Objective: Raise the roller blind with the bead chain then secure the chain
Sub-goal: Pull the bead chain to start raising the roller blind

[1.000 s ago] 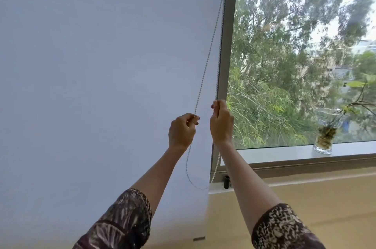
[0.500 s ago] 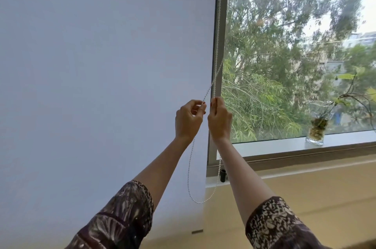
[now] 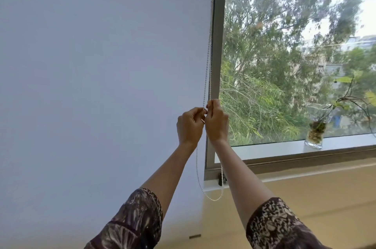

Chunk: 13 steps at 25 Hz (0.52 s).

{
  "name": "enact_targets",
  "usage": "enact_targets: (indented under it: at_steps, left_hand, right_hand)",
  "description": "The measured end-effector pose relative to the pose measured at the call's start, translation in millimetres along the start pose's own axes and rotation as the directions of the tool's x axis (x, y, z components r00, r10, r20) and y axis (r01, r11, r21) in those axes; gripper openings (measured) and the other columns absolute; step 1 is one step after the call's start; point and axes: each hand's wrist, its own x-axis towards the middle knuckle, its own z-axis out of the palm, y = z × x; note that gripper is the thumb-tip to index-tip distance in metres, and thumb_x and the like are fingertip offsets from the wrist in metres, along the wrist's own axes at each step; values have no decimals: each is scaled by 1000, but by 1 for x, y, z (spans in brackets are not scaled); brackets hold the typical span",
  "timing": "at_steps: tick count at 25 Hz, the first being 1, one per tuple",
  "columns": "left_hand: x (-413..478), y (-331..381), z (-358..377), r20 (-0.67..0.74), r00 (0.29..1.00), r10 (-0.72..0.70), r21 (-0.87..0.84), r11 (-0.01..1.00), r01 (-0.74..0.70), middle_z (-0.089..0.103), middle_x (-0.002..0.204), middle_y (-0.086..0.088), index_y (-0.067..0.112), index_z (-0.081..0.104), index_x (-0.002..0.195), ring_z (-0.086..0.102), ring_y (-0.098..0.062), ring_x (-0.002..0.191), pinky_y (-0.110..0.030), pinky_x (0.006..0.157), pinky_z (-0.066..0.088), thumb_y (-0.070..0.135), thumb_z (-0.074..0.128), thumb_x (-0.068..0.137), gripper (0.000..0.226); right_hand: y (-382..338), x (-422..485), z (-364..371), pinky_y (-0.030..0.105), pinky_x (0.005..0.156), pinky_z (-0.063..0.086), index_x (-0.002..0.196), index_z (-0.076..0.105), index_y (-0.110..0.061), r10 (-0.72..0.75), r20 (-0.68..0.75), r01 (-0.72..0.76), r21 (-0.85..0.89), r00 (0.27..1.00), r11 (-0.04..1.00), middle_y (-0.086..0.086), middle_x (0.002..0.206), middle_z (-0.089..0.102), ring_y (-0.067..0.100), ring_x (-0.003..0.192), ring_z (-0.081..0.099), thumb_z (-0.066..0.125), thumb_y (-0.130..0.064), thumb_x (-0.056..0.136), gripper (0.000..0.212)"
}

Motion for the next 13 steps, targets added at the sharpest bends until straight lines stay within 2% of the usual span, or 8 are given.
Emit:
enact_targets:
  at_steps: [3,8,13]
  left_hand:
    - [-6,0,3,-29,999,-14,10,1000,14,69,62,4,21,72,81,57,-15,55,-26,54,45,11,53,87,22]
    - [-15,-10,5,-45,999,7,-9,1000,-7,73,68,6,19,74,87,66,-10,60,-24,63,55,13,54,92,22]
    - [-11,-17,3,-65,997,39,11,999,-38,74,72,2,17,74,89,68,-13,62,-29,67,60,17,55,95,20]
  right_hand:
    - [0,5,1,27,56,34,95,55,-8,9,12,-10,20,1000,1000,3,69,60,24,58,53,37,-21,101,23]
    - [0,20,-5,26,51,33,95,55,-8,-16,-5,16,7,1000,1000,0,64,56,19,53,53,38,-21,101,23]
    - [8,23,-10,26,46,30,94,55,-7,1,-1,-1,19,1000,1000,4,67,60,18,52,51,36,-24,101,26]
